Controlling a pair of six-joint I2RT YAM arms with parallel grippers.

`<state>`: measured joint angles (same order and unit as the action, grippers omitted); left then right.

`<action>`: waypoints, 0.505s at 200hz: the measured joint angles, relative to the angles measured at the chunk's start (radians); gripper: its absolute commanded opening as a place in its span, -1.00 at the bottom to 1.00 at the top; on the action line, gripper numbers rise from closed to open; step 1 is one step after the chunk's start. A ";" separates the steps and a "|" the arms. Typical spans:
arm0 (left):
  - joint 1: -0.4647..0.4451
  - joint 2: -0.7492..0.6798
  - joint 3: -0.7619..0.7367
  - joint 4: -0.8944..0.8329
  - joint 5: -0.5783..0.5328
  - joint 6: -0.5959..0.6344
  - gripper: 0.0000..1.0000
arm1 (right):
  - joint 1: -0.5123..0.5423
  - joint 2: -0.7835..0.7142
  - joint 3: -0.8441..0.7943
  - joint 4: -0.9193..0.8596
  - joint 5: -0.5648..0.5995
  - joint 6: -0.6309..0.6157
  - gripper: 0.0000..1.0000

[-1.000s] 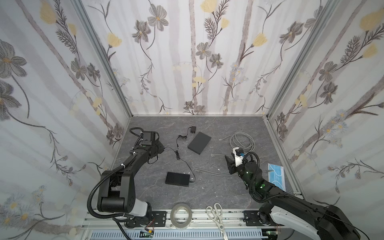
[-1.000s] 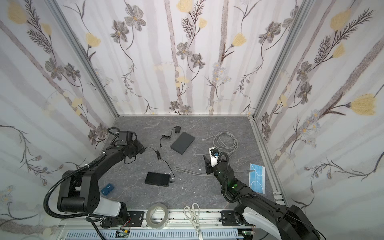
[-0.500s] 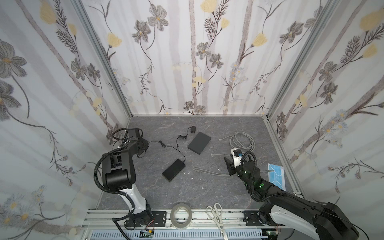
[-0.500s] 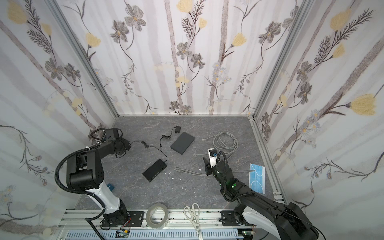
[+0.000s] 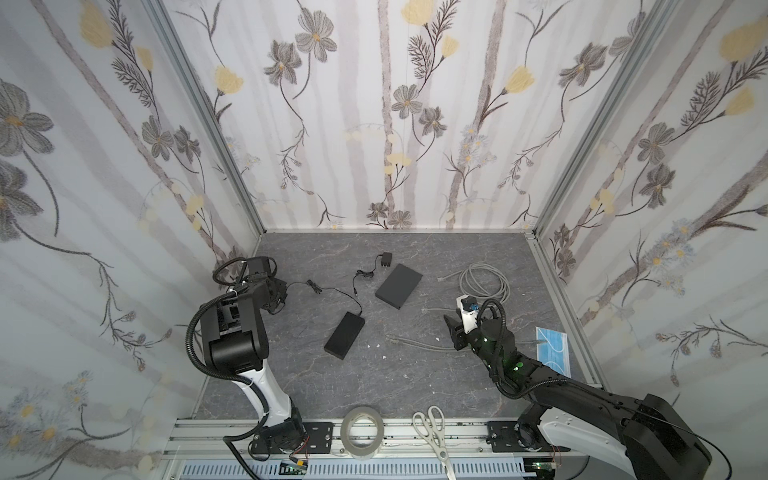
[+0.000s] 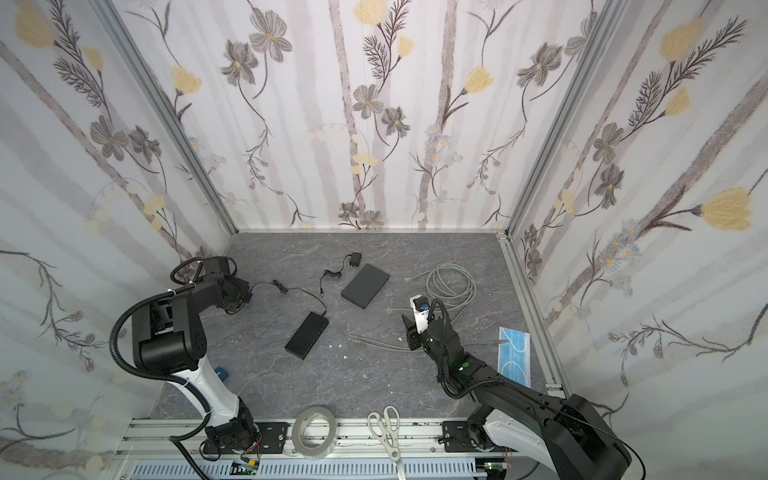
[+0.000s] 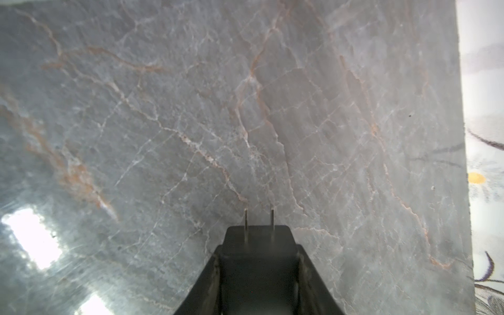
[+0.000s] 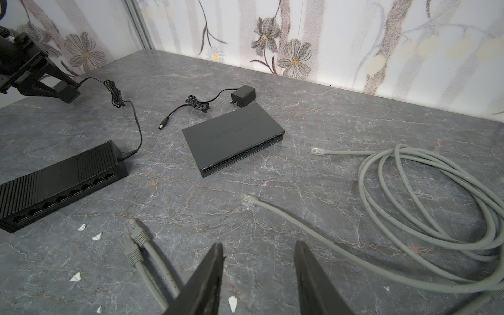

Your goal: Insert the plug into the switch port

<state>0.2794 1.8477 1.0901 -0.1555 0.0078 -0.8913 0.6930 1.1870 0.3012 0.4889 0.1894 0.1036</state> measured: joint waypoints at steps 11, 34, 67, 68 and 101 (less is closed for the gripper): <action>0.000 0.007 0.000 -0.003 0.000 0.000 0.08 | 0.000 0.000 0.001 -0.001 0.000 0.000 -0.12; 0.000 0.016 0.000 0.003 0.007 0.002 0.38 | 0.000 0.000 0.002 -0.002 0.000 0.000 -0.12; -0.003 0.017 0.003 0.019 0.024 0.001 0.46 | 0.000 0.000 0.003 -0.003 0.000 0.000 -0.11; -0.003 0.016 0.003 0.019 0.024 0.001 0.46 | 0.000 0.000 0.003 -0.003 0.000 0.000 -0.12; -0.069 -0.088 -0.031 -0.012 0.038 -0.001 0.46 | 0.000 0.014 0.006 -0.002 0.000 -0.008 -0.11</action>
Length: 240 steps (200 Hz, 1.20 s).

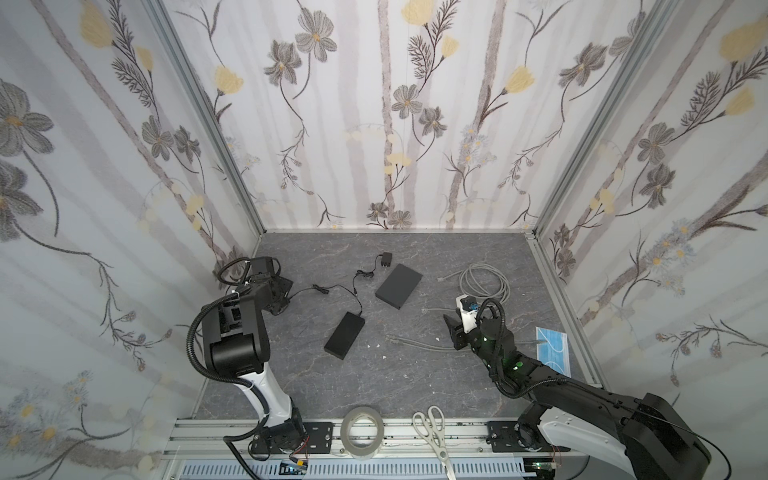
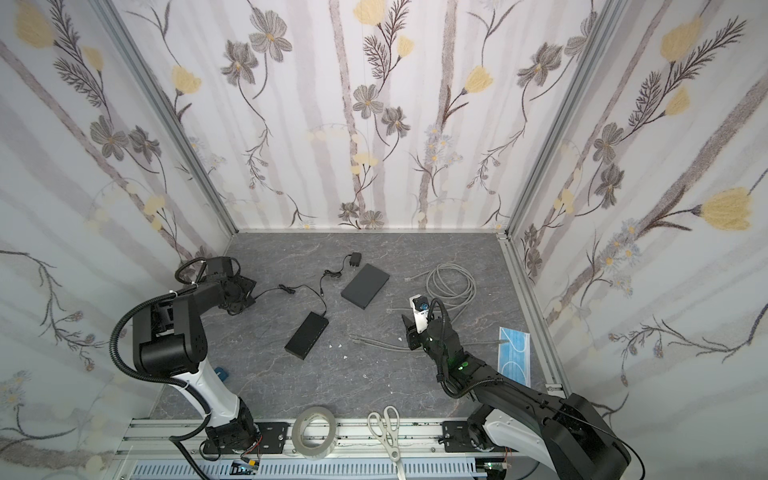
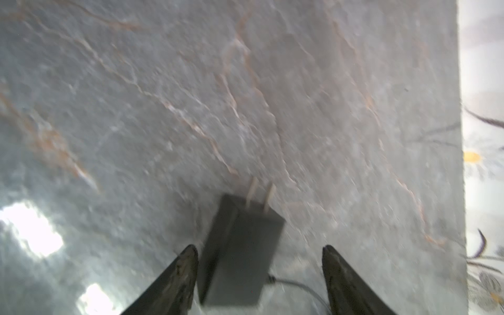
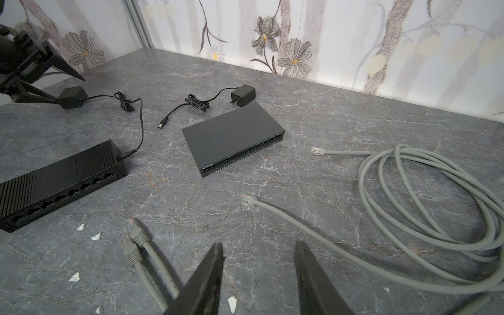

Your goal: Insert the plug into the switch port

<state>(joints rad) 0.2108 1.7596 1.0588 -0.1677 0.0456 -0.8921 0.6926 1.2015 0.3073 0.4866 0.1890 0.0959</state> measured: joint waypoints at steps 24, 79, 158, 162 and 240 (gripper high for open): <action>-0.115 -0.145 -0.042 0.008 0.001 0.021 0.46 | 0.000 0.028 0.002 0.003 -0.039 -0.013 -0.10; -0.428 -0.408 -0.211 0.042 0.053 0.163 1.00 | 0.037 0.054 0.027 -0.017 -0.138 -0.056 -0.10; -0.690 -0.540 -0.514 0.150 -0.058 0.335 1.00 | 0.069 0.032 -0.046 0.055 -0.150 -0.077 -0.11; -0.691 -0.536 -0.519 0.157 -0.062 0.343 1.00 | 0.069 0.036 -0.040 0.052 -0.156 -0.072 -0.11; -0.694 -0.326 -0.432 0.234 -0.043 0.470 0.97 | 0.114 0.069 0.061 -0.133 -0.219 0.024 -0.19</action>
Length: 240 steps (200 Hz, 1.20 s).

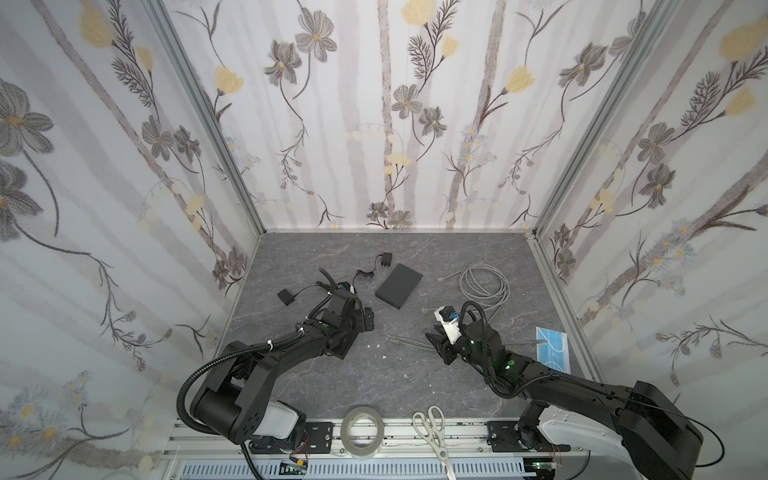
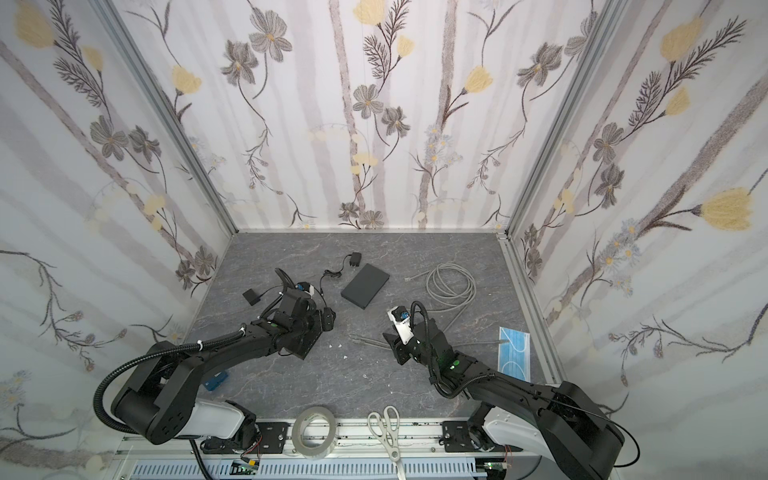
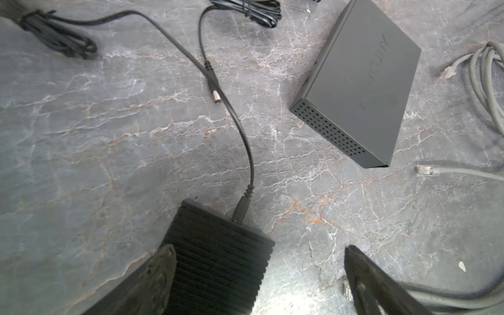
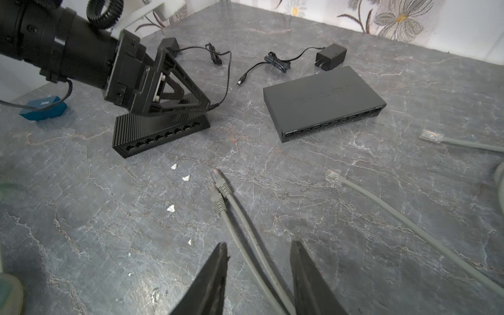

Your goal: Insert the plug into the switch port

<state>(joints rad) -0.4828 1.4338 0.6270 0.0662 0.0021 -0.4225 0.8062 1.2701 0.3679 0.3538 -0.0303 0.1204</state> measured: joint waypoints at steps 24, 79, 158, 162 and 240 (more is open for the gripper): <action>0.000 -0.013 0.002 -0.038 -0.047 0.001 1.00 | 0.014 0.035 0.010 -0.030 -0.014 0.019 -0.19; 0.004 -0.048 -0.002 -0.106 -0.161 0.001 1.00 | 0.067 0.185 0.099 -0.043 -0.022 0.061 -0.20; 0.035 0.076 0.031 -0.111 -0.062 -0.052 1.00 | 0.165 0.314 0.246 -0.127 -0.006 0.137 -0.19; 0.035 0.079 0.029 -0.109 -0.056 -0.053 1.00 | 0.170 0.313 0.246 -0.129 -0.003 0.142 -0.19; 0.037 0.125 0.029 0.030 0.016 -0.087 1.00 | 0.192 0.262 0.212 -0.143 0.046 0.200 -0.18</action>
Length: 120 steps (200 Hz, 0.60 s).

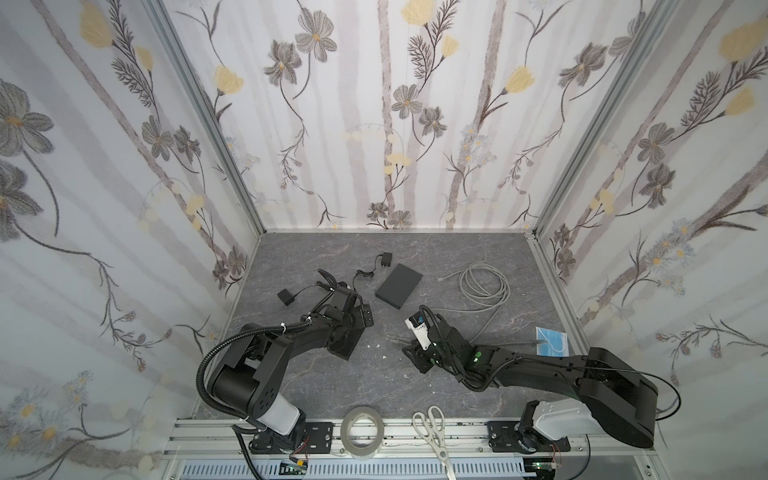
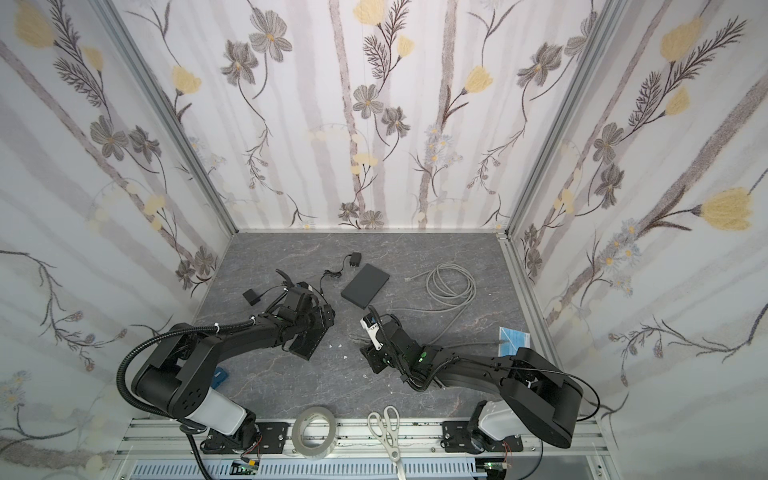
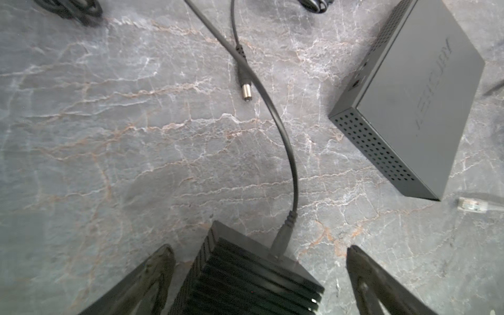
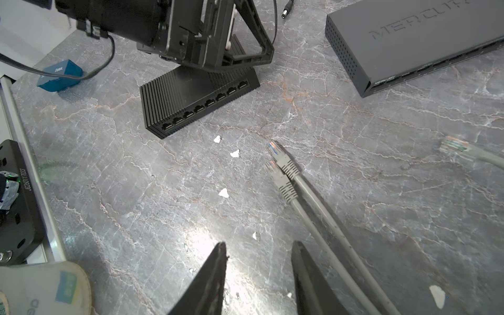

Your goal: Insert the plug into the switch port

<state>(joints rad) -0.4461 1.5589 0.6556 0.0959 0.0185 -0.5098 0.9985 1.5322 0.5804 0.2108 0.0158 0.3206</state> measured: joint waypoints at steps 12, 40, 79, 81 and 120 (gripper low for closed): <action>0.000 -0.009 -0.010 0.005 0.010 -0.004 1.00 | 0.000 -0.008 0.010 -0.023 0.014 -0.002 -0.18; 0.000 -0.019 -0.027 0.031 0.037 -0.019 1.00 | 0.001 -0.037 0.033 -0.080 0.048 -0.052 -0.18; 0.002 -0.058 -0.041 0.000 0.072 -0.039 1.00 | -0.002 -0.030 0.117 -0.176 0.099 -0.196 -0.18; 0.002 -0.061 -0.042 -0.006 0.072 -0.039 1.00 | -0.002 -0.027 0.121 -0.179 0.100 -0.203 -0.17; 0.014 -0.101 -0.046 -0.054 0.082 -0.039 1.00 | -0.010 0.140 0.275 -0.282 0.086 -0.352 -0.26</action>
<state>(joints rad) -0.4324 1.4582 0.6098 0.0418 0.1009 -0.5488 0.9882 1.6722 0.8558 -0.0711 0.1020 -0.0311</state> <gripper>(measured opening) 0.997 0.388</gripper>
